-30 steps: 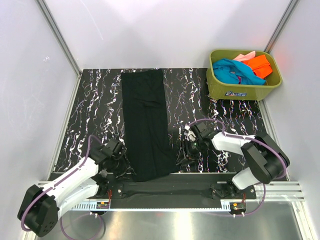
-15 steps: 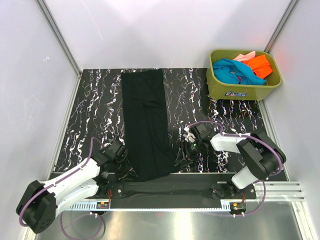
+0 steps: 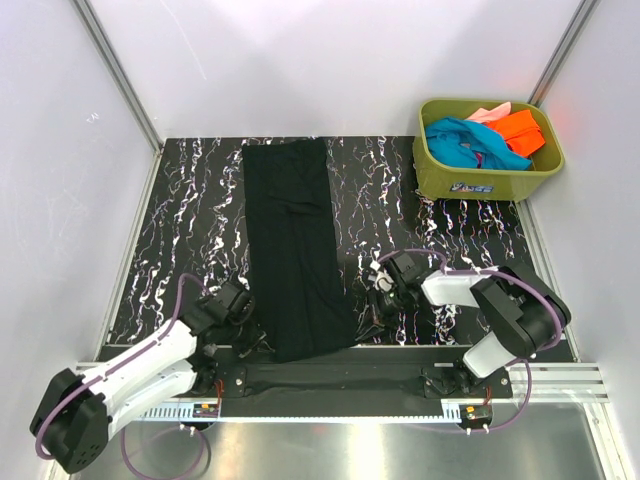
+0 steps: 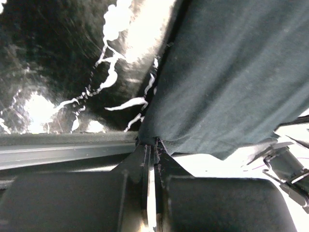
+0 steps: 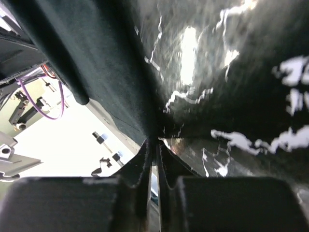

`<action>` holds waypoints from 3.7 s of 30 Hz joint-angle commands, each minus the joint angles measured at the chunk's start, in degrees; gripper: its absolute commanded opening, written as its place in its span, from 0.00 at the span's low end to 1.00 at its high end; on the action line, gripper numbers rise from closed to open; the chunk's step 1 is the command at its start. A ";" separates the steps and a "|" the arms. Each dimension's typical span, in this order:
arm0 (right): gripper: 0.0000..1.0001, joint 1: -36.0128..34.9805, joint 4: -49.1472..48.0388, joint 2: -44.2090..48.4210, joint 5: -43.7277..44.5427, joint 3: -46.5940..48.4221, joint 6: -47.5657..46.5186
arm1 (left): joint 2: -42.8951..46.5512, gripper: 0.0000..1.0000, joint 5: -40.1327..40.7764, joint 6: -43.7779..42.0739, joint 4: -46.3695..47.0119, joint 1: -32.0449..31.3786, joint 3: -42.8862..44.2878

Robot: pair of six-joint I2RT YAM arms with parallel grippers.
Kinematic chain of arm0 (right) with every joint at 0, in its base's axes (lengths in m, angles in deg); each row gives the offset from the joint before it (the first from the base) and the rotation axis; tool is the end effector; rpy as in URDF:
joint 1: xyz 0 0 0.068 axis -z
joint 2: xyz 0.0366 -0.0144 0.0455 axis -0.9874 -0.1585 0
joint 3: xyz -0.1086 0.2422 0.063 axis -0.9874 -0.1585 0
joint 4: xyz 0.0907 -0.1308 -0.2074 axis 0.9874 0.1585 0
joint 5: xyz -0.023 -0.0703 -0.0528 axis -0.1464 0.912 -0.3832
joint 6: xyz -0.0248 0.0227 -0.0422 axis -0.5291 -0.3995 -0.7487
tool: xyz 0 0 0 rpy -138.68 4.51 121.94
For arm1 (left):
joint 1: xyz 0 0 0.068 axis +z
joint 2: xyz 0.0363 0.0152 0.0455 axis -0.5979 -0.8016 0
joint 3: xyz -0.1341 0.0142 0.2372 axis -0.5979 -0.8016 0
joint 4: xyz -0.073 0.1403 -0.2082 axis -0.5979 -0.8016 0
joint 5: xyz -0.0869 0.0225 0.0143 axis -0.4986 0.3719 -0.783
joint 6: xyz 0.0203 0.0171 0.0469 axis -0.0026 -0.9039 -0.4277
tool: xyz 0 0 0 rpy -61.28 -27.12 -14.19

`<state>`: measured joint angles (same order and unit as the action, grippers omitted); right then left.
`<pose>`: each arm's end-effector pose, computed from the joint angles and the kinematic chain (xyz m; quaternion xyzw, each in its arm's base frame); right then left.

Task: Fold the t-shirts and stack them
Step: Fold the tshirt

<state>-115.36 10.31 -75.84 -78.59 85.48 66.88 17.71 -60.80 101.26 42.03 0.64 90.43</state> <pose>0.1775 0.1512 0.1041 0.0379 -0.9162 -0.3927 0.0704 0.0916 -0.0775 0.1329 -0.2744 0.9354 -0.2226 0.0121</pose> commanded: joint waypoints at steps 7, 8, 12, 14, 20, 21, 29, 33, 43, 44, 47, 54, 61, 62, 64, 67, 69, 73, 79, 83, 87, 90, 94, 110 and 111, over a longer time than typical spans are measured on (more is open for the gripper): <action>0.00 0.03 7.11 12.65 -0.94 -1.91 1.16 | 13.27 0.00 -1.13 -0.25 -6.18 -0.22 1.59; 0.00 -0.06 7.28 13.09 -1.20 -2.09 1.42 | 13.98 0.00 -1.75 -0.07 -5.99 -0.22 1.33; 0.00 -0.06 7.99 14.14 -1.73 -1.74 1.86 | 15.65 0.00 -3.60 -0.51 -6.51 -0.22 2.55; 0.00 0.03 9.04 14.50 -1.21 0.36 2.30 | 14.78 0.00 -2.29 -1.91 -7.66 -0.22 6.67; 0.00 2.48 16.50 8.54 3.01 16.34 -2.26 | 0.40 0.00 4.56 -11.04 -13.72 2.40 24.57; 0.00 3.27 16.95 5.74 2.84 20.19 -2.62 | -1.99 0.00 5.09 -12.62 -14.95 5.37 26.45; 0.00 8.37 24.07 -12.54 1.61 41.13 -9.21 | -21.06 0.00 0.27 -25.02 -10.04 22.52 39.19; 0.00 10.13 25.65 -20.20 0.38 52.10 -9.91 | -32.82 0.00 -0.35 -29.24 -8.46 25.08 46.49; 0.00 12.15 33.38 -37.61 -1.55 74.80 -12.20 | -50.35 0.00 -3.51 -32.59 -6.52 30.18 59.33; 0.00 12.16 33.74 -39.36 -1.64 75.94 -12.29 | -51.83 0.00 -3.69 -32.42 -6.17 30.88 59.94; 0.00 12.50 34.27 -42.79 -2.26 79.81 -11.41 | -55.17 0.00 -4.83 -32.33 -5.73 31.76 61.44; 0.00 13.21 35.77 -47.64 -3.05 87.64 -10.79 | -60.28 0.00 -6.94 -32.33 -5.55 33.09 66.88; 0.05 14.35 35.68 -50.54 -4.45 91.42 -9.48 | -64.32 0.00 -7.64 -32.24 -5.73 33.53 70.32; 0.08 14.44 35.33 -51.06 -4.63 91.60 -9.21 | -64.76 0.00 -7.56 -32.24 -5.64 33.70 70.67; 0.12 14.53 34.80 -51.85 -5.07 92.56 -8.43 | -65.47 0.00 -7.55 -31.98 -5.38 33.96 70.94; 0.16 14.62 34.97 -54.31 -5.95 95.72 -7.64 | -67.22 0.00 -7.91 -31.63 -5.38 34.75 71.99; 0.20 14.70 34.80 -56.16 -6.30 98.00 -7.02 | -68.28 0.02 -8.00 -31.28 -4.85 35.37 72.43; 0.28 15.32 35.85 -58.97 -4.55 103.71 -6.31 | -69.51 0.20 -6.16 -32.67 -4.93 35.99 76.55; 0.47 17.43 41.65 -58.28 2.39 110.23 -9.03 | -64.61 0.37 -2.99 -38.47 -7.75 35.99 84.12; 0.48 17.87 47.34 -56.09 6.26 111.81 -13.25 | -59.59 0.36 -5.61 -39.89 -6.27 35.99 77.40; 0.47 16.38 45.00 -49.50 5.30 101.05 -14.92 | -52.65 0.33 -12.11 -38.49 0.58 35.73 63.32; 0.46 14.53 41.40 -42.91 2.68 89.81 -16.50 | -48.95 0.33 -13.71 -39.00 3.41 34.15 54.19; 0.58 13.30 35.52 -34.73 -0.40 72.65 -19.66 | -43.34 0.37 -12.48 -39.62 3.76 32.91 45.29; 0.24 9.78 18.54 -28.48 -5.78 52.57 -12.12 | -37.93 0.19 -17.31 -27.24 22.11 31.07 27.87; 0.23 9.61 17.49 -28.91 -5.95 52.31 -11.42 | -39.00 0.18 -16.79 -26.53 22.31 31.07 28.31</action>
<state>-104.06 33.33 -105.93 -81.39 136.25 52.66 -18.33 -74.53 70.60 56.22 32.10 118.48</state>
